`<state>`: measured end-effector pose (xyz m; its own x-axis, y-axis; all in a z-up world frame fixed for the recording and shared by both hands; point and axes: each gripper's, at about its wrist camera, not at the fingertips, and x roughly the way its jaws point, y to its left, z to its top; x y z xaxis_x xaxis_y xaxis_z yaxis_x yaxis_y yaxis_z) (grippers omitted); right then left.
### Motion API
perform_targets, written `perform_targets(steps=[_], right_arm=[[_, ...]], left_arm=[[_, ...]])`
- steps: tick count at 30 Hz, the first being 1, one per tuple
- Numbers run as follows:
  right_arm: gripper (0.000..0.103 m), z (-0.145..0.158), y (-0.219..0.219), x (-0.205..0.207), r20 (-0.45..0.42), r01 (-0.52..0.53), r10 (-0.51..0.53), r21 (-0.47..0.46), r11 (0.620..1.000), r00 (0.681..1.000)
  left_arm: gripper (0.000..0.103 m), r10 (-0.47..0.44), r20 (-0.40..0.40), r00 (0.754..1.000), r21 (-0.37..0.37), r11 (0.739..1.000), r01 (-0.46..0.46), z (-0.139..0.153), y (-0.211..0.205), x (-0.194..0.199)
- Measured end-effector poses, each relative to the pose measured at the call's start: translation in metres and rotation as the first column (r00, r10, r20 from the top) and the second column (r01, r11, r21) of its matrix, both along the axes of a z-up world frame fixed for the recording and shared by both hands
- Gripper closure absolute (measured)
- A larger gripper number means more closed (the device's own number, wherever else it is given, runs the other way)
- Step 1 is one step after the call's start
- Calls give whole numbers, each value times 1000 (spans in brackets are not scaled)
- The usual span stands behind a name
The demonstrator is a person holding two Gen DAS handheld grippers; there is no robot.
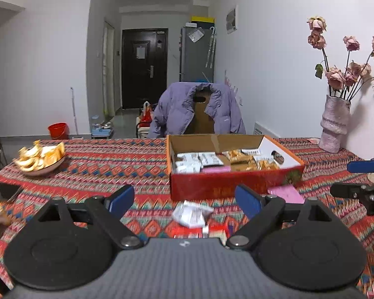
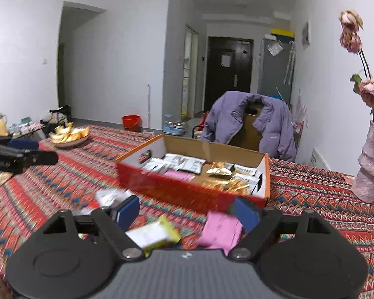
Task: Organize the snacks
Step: 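Move both open tools back to the snack pile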
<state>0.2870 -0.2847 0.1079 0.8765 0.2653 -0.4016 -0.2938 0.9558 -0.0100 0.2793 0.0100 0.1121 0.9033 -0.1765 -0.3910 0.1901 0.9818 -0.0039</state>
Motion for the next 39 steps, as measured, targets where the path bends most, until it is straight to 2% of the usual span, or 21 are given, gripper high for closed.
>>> perform_targets(steps=[4, 9, 15, 22, 30, 34, 39], right_arm=[[19, -11, 9, -39, -3, 11, -12, -41, 999, 1000], [18, -26, 9, -79, -29, 30, -30, 9, 999, 999], [18, -41, 10, -107, -46, 45, -45, -3, 999, 998], [18, -48, 5, -108, -62, 73, -72, 8, 997, 995], [18, -56, -12, -75, -111, 131, -127, 25, 991, 986], [18, -62, -19, -45, -145, 145, -140, 30, 989, 980], [18, -72, -30, -1, -190, 186, -173, 55, 981, 966]], left_arm=[[10, 10, 8, 1000, 5, 1000, -10, -8, 3, -38], [10, 14, -19, 1000, -17, 1000, -14, -21, 8, -71], [10, 6, -31, 1000, 24, 1000, -5, -34, 3, -86], [10, -5, -52, 999, 22, 1000, 6, -40, 0, -84], [10, -25, -108, 994, 27, 999, 28, -50, -2, -42], [10, -41, -183, 982, 65, 996, 54, -56, -3, 11], [10, -76, -245, 967, 59, 994, 93, -63, -9, 86]])
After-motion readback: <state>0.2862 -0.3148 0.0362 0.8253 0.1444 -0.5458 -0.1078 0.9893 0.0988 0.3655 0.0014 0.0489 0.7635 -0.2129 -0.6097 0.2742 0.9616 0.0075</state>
